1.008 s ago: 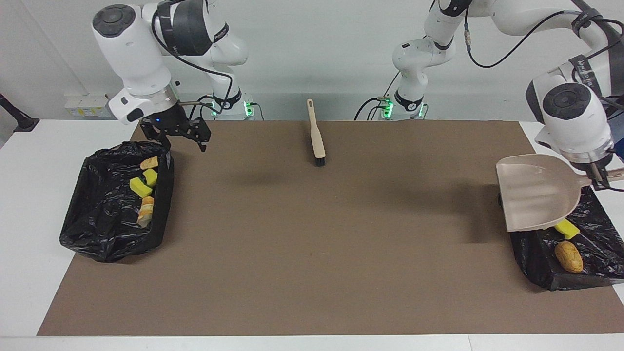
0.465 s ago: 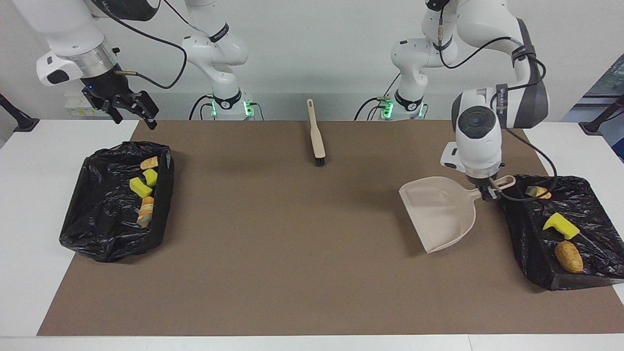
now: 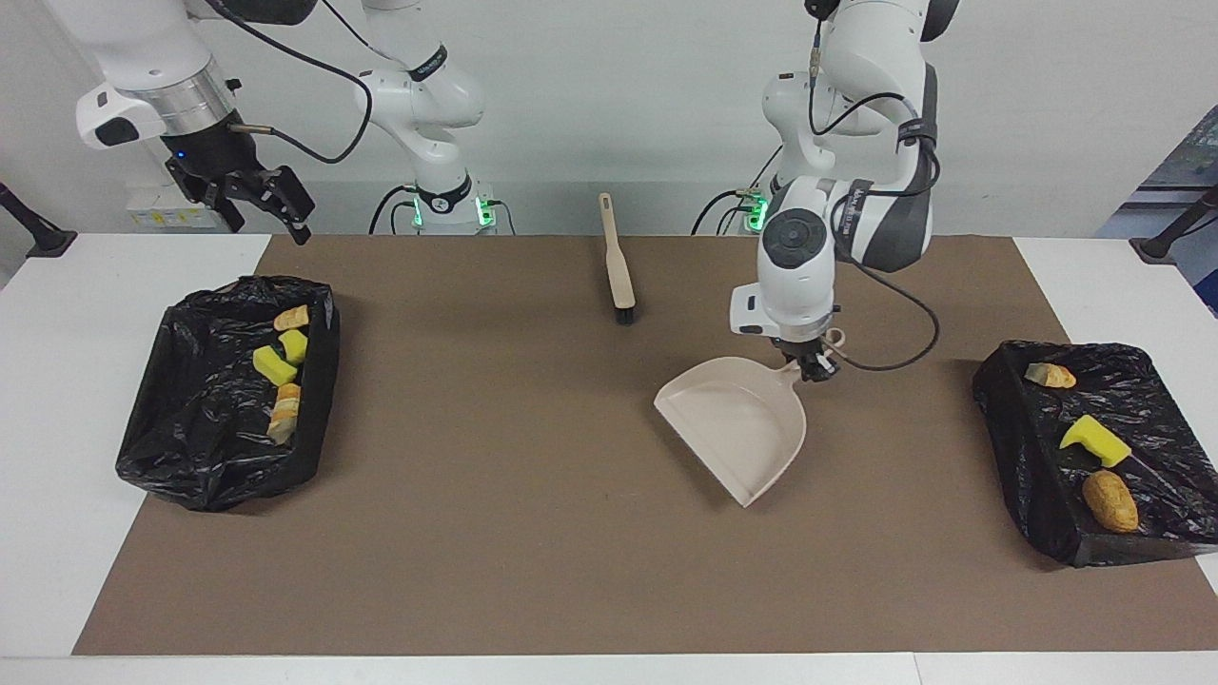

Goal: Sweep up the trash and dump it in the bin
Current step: 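Bring the empty dustpan back to the table center with the left gripper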

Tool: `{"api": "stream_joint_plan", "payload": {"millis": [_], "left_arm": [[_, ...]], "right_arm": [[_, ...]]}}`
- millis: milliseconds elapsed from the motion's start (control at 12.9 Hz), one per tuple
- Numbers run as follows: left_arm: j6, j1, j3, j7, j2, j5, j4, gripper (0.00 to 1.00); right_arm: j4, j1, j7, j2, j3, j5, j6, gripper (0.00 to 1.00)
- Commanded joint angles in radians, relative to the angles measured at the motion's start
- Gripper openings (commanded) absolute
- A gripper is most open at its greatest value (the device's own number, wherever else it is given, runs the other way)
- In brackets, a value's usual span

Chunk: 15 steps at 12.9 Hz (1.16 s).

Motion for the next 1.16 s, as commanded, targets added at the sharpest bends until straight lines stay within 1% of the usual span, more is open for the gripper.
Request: {"api": "stream_joint_plan", "payload": {"millis": [0, 78, 155, 310, 388, 465, 543, 698, 775, 853, 1008, 1086], "left_arm": [[0.020, -0.070, 0.021, -0.221, 0.017, -0.102, 0.033, 0.00], [0.021, -0.087, 0.021, -0.296, 0.023, -0.112, 0.045, 0.00], [0.029, -0.093, 0.021, -0.396, 0.040, -0.152, 0.053, 0.00], [0.104, -0.109, 0.021, -0.717, 0.084, -0.224, 0.079, 0.00], [0.095, -0.125, 0.021, -0.748, 0.119, -0.228, 0.120, 0.00], [0.068, -0.170, 0.021, -0.753, 0.168, -0.231, 0.175, 0.00], [0.032, -0.182, 0.022, -0.769, 0.219, -0.231, 0.235, 0.00], [0.012, -0.179, 0.021, -0.893, 0.261, -0.257, 0.310, 0.00], [0.014, -0.182, 0.021, -0.903, 0.262, -0.270, 0.313, 0.00], [0.012, -0.184, 0.021, -0.903, 0.262, -0.275, 0.313, 0.00], [0.021, -0.182, 0.021, -0.900, 0.262, -0.272, 0.313, 0.00], [0.026, -0.178, 0.021, -0.894, 0.262, -0.271, 0.313, 0.07]], "right_arm": [[-0.075, 0.004, -0.016, -0.043, 0.004, -0.003, 0.035, 1.00], [-0.084, 0.007, -0.108, -0.050, 0.007, -0.005, 0.032, 1.00], [-0.086, 0.016, -0.183, -0.053, 0.007, -0.011, 0.032, 1.00], [-0.100, 0.018, -0.173, -0.054, 0.007, -0.011, 0.034, 1.00], [-0.109, 0.018, -0.176, -0.051, 0.007, -0.013, 0.043, 1.00], [-0.109, 0.018, -0.178, -0.047, 0.007, -0.014, 0.058, 1.00], [-0.103, 0.018, -0.176, -0.042, 0.007, -0.014, 0.058, 1.00], [-0.100, 0.019, -0.185, -0.037, 0.007, -0.026, 0.075, 1.00], [-0.100, 0.042, -0.201, -0.037, 0.008, -0.071, 0.099, 1.00], [-0.100, 0.095, -0.198, -0.037, 0.008, -0.118, 0.099, 1.00], [-0.101, 0.100, -0.202, -0.036, 0.005, -0.103, 0.106, 1.00], [-0.101, 0.100, -0.198, -0.036, 0.002, -0.071, 0.104, 1.00]]}}
